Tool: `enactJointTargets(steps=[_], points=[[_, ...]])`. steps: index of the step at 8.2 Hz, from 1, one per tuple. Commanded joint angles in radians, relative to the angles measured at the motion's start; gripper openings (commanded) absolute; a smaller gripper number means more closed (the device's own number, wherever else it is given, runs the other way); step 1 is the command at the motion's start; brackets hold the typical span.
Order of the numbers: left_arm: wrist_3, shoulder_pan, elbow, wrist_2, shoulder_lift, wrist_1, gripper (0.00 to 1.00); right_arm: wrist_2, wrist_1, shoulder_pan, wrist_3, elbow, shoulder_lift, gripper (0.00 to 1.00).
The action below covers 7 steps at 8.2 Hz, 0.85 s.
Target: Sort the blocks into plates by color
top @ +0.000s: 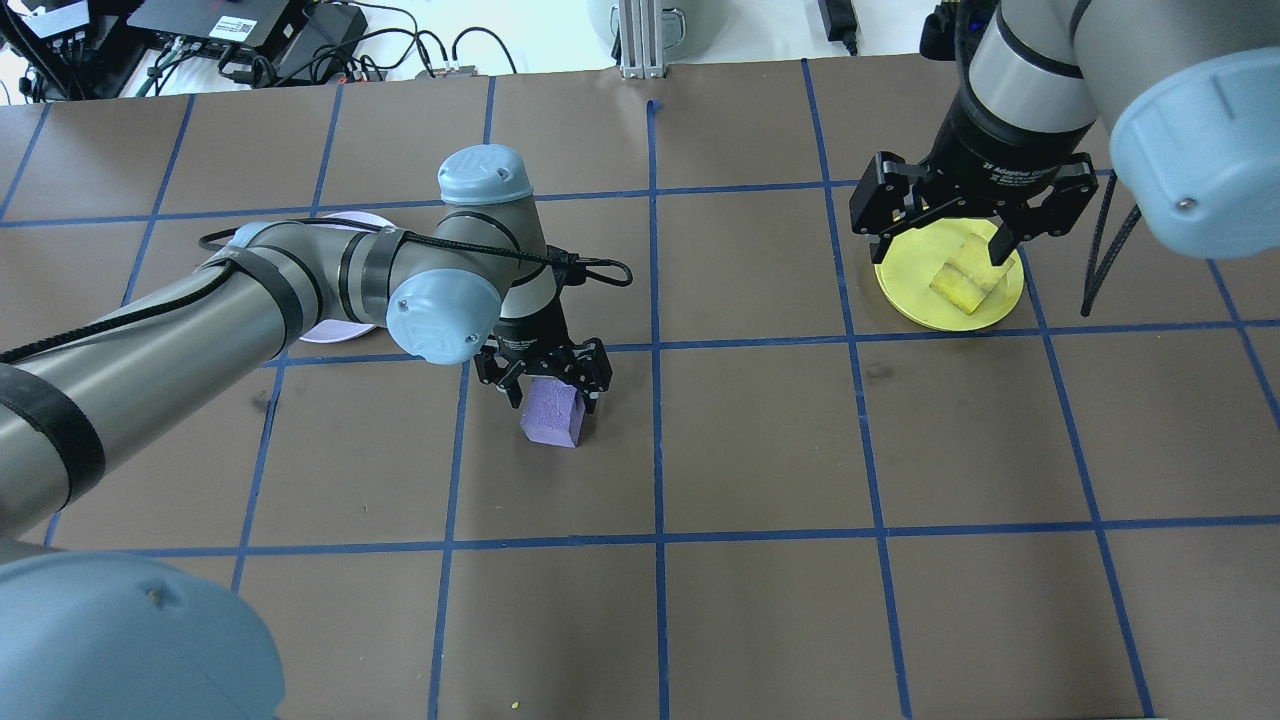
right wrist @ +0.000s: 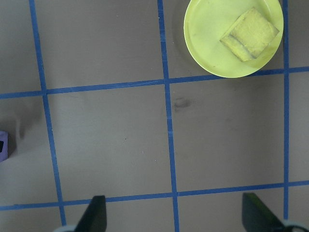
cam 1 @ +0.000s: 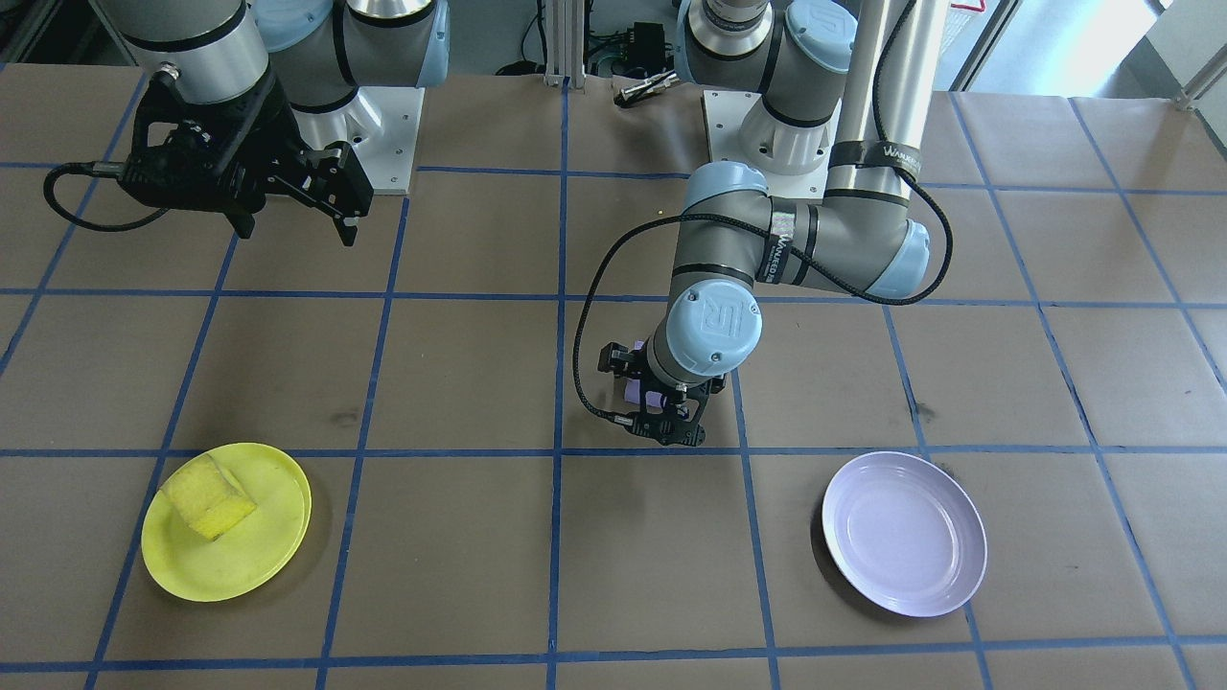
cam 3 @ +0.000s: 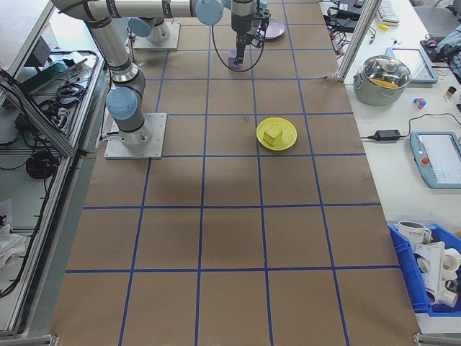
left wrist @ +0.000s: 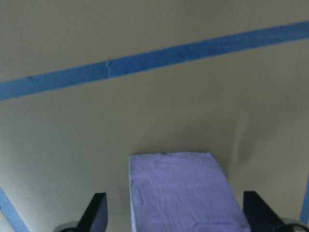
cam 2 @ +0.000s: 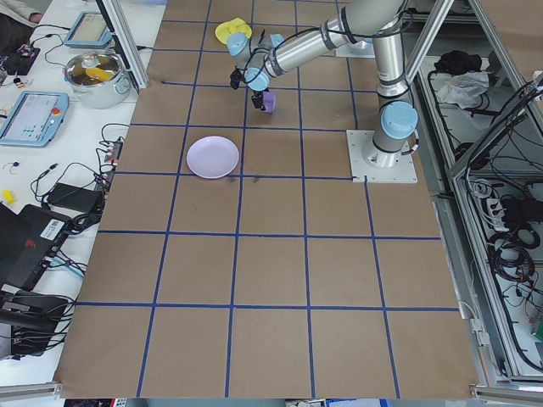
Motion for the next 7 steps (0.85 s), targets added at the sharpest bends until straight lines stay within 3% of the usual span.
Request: enactJointTargets(steps=[1,2,3,4,5,6,7], points=[[-0.01,-0.003,-0.004,-0.006,-0.009,0.127,0.78,0.002,0.0,0.0,-0.002,0.0,0.0,1.0],[-0.018,-0.003,-0.001,-0.028,0.003,0.133,0.3,0.002,0.0,0.0,0.0,0.0,0.0,1.0],[-0.018,-0.003,0.001,-0.023,0.01,0.133,0.0,0.002,0.0,0.0,-0.002,0.0,0.0,1.0],[-0.02,-0.003,-0.001,-0.031,0.008,0.132,0.0,0.002,0.0,0.0,0.0,0.0,0.0,1.0],[-0.02,-0.003,0.008,-0.026,0.011,0.132,0.04,0.002,0.0,0.0,0.0,0.0,0.0,1.0],[-0.018,-0.003,0.013,-0.028,0.017,0.133,0.87,0.002,0.0,0.0,0.0,0.0,-0.002,1.0],[-0.004,-0.002,0.013,-0.023,0.03,0.121,1.0,0.002,0.0,0.0,0.0,0.0,-0.002,1.0]])
